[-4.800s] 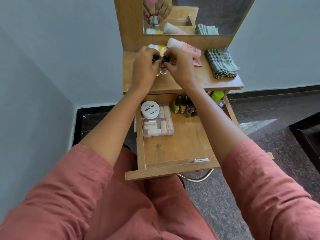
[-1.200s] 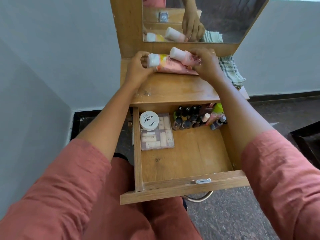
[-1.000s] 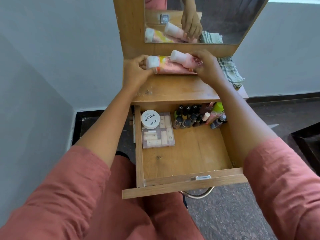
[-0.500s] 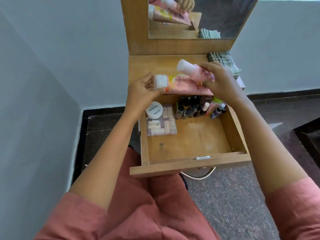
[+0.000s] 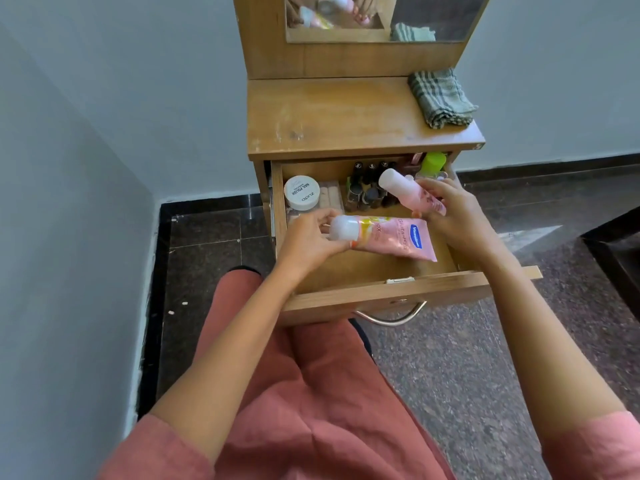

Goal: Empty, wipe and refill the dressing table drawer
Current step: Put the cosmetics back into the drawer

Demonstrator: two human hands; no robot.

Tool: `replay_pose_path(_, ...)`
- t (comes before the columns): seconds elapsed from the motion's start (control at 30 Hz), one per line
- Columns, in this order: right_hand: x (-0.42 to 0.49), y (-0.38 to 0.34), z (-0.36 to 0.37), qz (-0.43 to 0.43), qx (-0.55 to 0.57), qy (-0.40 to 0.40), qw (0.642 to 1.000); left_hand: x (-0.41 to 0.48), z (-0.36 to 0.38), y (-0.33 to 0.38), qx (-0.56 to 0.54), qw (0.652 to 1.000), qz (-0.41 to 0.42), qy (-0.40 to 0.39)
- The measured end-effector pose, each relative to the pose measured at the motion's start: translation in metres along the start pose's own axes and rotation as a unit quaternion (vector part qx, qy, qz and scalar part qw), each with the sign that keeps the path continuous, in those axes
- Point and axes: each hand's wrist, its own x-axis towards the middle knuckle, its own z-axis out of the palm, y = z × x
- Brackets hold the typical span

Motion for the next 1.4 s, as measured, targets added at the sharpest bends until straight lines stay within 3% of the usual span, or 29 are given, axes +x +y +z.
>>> replay_pose_path(0.33, -0.012, 0.016, 0.005, 0.061, 0.011, -0.021, 0.998, 0.004, 0.023, 0.002, 0.073, 0.993, -0.037, -0.091)
replay_pose_path(0.63, 0.003, 0.025, -0.001, 0.058, 0.023, -0.057, 0.996, 0.016, 0.034, 0.009, 0.142, 0.976, -0.025, -0.164)
replay_pose_path(1.0, 0.022, 0.033, 0.007, 0.011, -0.083, -0.164, 0.983, 0.018, 0.039, 0.003, 0.178, 0.962, -0.012, -0.208)
replay_pose_path(1.4, 0.028, 0.048, 0.021, -0.017, -0.207, -0.225, 0.952, 0.017, 0.039, -0.004, 0.146, 0.967, -0.023, -0.205)
